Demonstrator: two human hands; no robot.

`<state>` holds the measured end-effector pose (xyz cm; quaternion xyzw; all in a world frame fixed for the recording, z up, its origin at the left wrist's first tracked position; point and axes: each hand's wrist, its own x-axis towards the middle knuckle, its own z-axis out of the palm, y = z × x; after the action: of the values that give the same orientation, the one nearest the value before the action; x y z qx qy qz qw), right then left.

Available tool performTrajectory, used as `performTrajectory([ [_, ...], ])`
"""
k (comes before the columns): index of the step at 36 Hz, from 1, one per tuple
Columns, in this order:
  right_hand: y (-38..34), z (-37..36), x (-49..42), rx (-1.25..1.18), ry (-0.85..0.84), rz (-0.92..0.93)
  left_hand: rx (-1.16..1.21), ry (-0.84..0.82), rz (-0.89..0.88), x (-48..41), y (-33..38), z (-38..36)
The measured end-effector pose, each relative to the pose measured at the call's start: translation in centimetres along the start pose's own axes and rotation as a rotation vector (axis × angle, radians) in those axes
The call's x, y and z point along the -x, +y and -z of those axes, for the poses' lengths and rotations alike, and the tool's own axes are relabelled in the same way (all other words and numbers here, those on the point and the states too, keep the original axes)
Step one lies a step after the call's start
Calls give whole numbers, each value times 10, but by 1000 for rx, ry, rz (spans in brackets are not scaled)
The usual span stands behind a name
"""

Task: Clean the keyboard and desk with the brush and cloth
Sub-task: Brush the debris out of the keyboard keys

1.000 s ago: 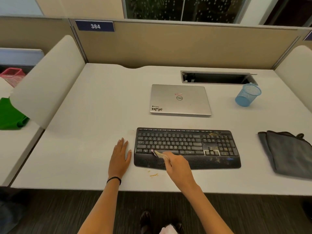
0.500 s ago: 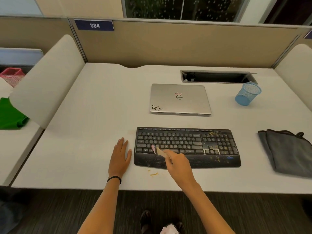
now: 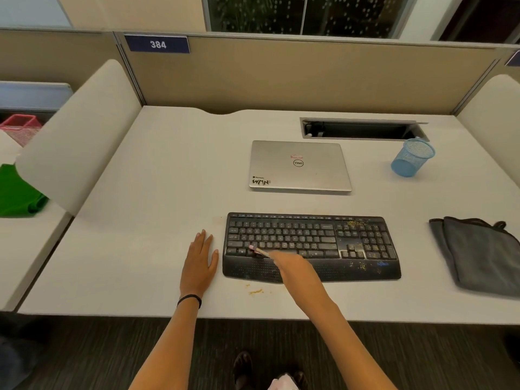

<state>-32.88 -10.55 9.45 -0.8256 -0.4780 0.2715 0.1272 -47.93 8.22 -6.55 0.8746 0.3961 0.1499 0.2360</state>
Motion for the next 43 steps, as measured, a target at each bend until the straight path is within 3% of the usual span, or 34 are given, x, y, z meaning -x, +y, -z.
performTrajectory([
  [4,0,7,7,35,-123,37,-5,1,6,0,1,1],
  [8,5,0,19,-120,58,190,-5,-6,6,0,0,1],
  [15,10,-14,17,55,113,313,-5,-4,14,-1,2,1],
  [43,105,7,67,-9,539,15,-5,-6,12,0,2,1],
])
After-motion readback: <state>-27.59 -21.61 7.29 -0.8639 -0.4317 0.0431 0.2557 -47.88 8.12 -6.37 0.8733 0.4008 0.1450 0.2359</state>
